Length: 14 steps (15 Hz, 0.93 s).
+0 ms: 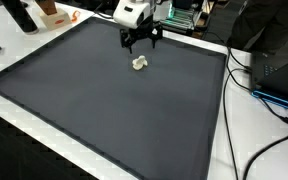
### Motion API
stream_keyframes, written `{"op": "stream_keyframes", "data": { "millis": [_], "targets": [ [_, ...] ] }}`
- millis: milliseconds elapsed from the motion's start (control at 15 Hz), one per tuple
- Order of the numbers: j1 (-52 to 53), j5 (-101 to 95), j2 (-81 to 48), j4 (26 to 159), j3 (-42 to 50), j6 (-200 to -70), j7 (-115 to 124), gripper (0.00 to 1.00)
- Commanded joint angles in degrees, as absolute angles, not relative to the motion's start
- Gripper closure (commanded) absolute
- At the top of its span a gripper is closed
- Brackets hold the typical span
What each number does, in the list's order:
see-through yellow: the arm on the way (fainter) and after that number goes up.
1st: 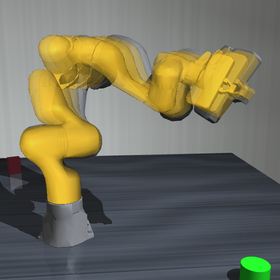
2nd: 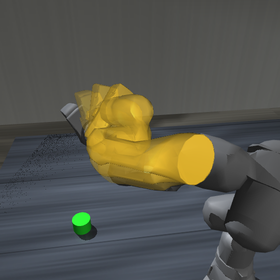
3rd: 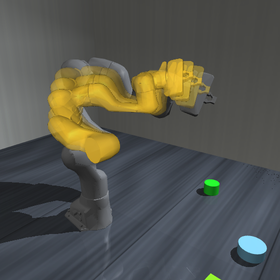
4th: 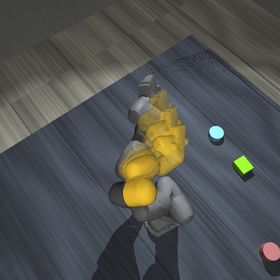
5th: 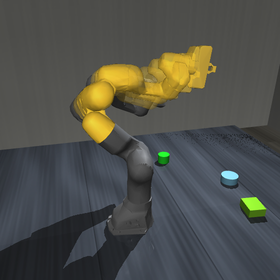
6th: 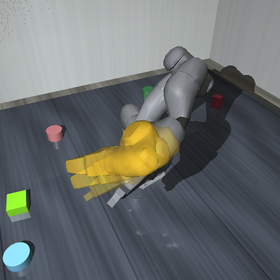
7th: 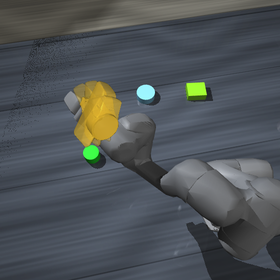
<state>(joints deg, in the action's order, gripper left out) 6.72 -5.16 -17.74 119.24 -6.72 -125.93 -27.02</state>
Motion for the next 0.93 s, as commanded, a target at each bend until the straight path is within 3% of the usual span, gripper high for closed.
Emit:
{"op": "stream_keyframes", "data": {
  "millis": [0,467,600,667,867],
  "targets": [
    [4.20,-4.70,-19.76,120.90,-8.36,-130.16,-33.49,0.00],
    [3.21,-5.44,-22.29,121.82,-8.91,-135.37,-37.53,0.02],
    [3.32,-6.02,-22.85,121.88,-8.76,-136.62,-37.69,0.27],
    [3.40,-6.42,-23.02,121.94,-8.68,-137.07,-37.68,0.30],
    [3.65,-7.39,-23.62,121.61,-8.39,-136.96,-37.17,0.55]
  ]
}}
